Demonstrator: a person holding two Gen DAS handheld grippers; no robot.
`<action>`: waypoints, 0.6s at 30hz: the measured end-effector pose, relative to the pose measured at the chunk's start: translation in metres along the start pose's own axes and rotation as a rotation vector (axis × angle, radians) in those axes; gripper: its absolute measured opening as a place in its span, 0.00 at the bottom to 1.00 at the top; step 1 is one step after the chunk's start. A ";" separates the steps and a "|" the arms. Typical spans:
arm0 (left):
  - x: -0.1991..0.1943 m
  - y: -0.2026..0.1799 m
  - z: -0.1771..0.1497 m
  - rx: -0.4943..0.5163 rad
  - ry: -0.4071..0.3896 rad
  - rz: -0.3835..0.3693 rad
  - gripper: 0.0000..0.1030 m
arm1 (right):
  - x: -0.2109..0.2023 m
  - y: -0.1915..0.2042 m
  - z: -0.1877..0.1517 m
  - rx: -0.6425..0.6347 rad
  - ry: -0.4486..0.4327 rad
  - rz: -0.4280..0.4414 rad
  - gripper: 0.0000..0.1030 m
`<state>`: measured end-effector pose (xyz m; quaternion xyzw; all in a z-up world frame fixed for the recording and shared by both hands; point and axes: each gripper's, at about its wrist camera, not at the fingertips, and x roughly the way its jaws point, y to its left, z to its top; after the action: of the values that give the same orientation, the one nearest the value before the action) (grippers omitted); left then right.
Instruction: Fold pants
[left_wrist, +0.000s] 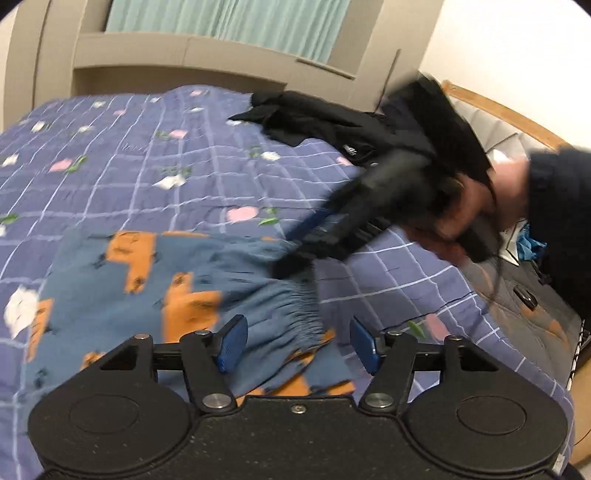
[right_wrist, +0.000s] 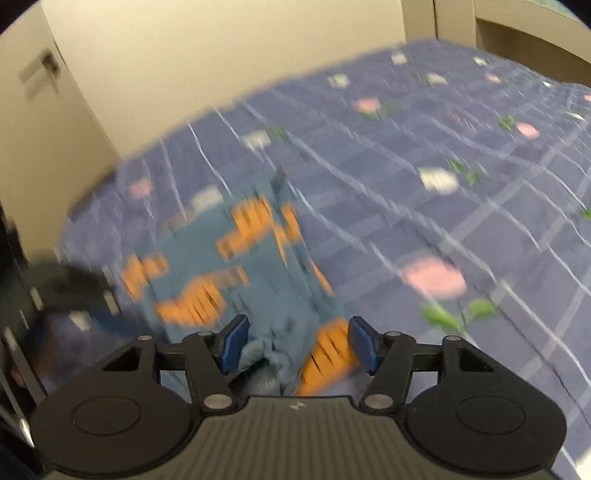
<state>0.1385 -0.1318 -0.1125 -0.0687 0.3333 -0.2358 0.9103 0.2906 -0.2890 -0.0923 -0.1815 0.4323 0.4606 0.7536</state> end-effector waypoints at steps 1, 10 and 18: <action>-0.006 0.005 0.002 -0.019 0.003 -0.002 0.63 | -0.001 -0.001 -0.008 0.009 0.012 -0.027 0.63; -0.037 0.062 0.023 -0.110 0.058 0.174 0.89 | -0.055 0.010 -0.082 0.376 -0.257 -0.056 0.72; -0.051 0.112 0.028 -0.162 0.079 0.269 0.90 | -0.045 0.042 -0.113 0.646 -0.435 0.018 0.82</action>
<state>0.1654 -0.0098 -0.0933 -0.0872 0.3927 -0.0865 0.9114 0.1911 -0.3680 -0.1140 0.1710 0.3867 0.3349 0.8421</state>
